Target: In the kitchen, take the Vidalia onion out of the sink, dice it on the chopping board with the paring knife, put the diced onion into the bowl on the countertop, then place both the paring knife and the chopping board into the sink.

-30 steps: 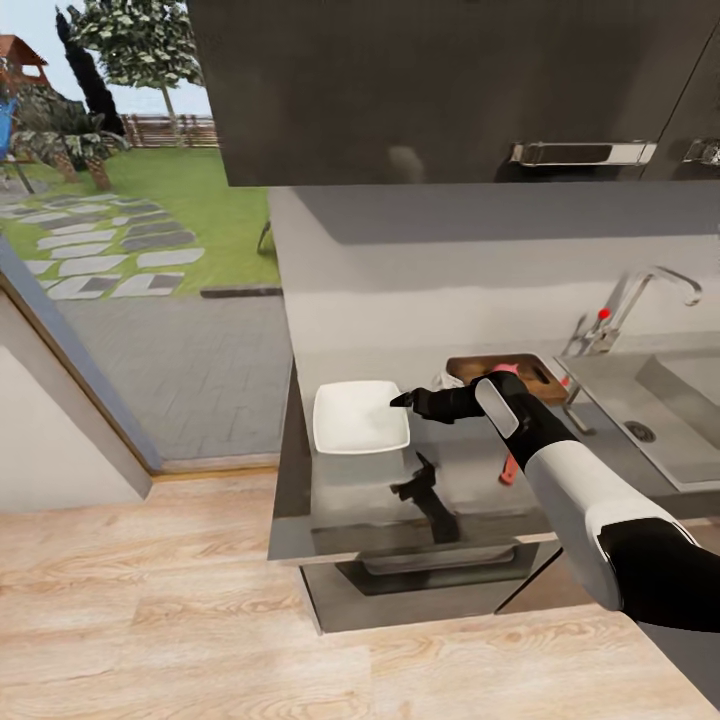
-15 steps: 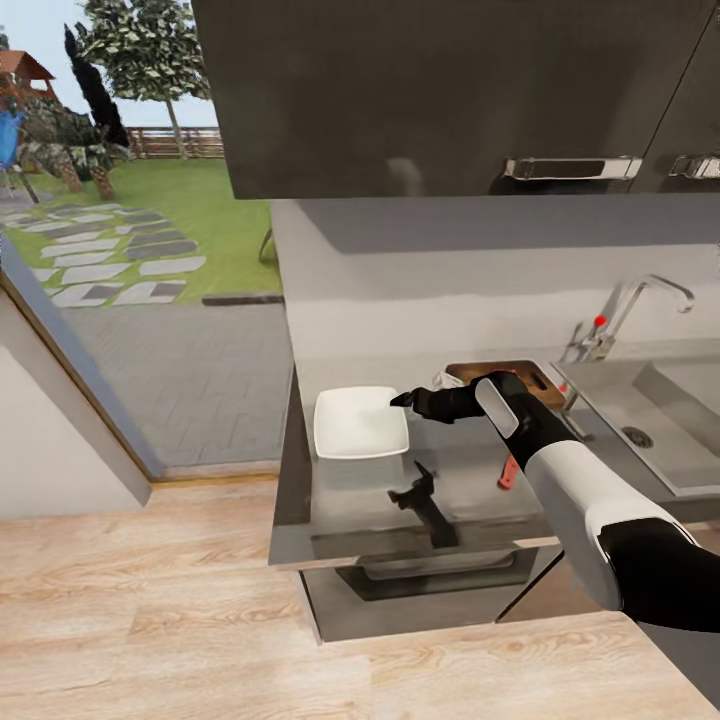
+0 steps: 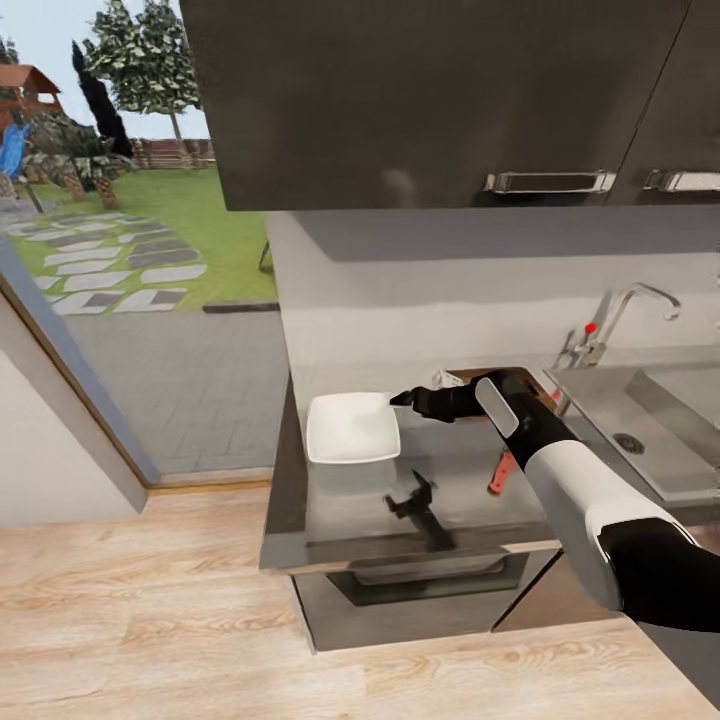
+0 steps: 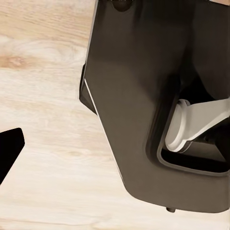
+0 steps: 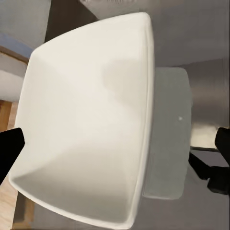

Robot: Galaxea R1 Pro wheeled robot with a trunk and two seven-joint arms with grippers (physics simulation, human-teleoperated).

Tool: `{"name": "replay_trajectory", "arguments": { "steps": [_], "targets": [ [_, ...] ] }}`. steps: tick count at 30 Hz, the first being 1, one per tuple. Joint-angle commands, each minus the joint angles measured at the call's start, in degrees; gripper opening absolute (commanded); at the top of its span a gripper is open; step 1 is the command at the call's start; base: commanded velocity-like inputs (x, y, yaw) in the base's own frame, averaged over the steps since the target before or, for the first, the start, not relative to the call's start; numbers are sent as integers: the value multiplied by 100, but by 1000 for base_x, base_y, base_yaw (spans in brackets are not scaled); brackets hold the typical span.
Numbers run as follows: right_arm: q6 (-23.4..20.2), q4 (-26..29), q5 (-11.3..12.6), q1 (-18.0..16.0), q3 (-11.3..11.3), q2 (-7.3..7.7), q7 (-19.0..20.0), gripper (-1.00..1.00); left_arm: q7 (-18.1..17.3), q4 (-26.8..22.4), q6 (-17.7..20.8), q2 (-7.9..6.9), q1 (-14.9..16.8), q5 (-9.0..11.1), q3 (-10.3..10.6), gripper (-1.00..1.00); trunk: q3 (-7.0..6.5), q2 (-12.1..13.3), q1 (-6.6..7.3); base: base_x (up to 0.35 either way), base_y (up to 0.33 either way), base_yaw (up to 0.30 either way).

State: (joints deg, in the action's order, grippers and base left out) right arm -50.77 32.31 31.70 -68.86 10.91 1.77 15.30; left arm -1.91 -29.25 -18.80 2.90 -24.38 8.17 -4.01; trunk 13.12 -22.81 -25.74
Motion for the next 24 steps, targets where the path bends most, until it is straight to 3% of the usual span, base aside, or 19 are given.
{"name": "replay_trajectory", "arguments": {
  "steps": [1,10,15,19,24],
  "targets": [
    [-4,3,-49,-5,25,7,52,100,-20,-11,-1,6,-4,27,-21,100,1,-10,-4,0,-198,0],
    [21,8,-97,-5,25,8,51,100,-20,-11,-1,4,-6,27,-21,100,-80,-10,-4,0,-195,0],
    [279,9,-129,-5,38,7,-14,100,-19,-11,-1,6,-4,28,-21,100,-91,-10,-4,0,-132,0],
    [607,5,-136,-5,53,-13,-197,100,-20,-11,-1,5,-5,27,-21,100,-92,-10,-4,0,-54,0],
    [707,4,-213,-5,59,-49,-476,100,-20,-11,-1,4,-4,27,-21,100,-93,-10,-4,0,-12,0]
  ]
}}
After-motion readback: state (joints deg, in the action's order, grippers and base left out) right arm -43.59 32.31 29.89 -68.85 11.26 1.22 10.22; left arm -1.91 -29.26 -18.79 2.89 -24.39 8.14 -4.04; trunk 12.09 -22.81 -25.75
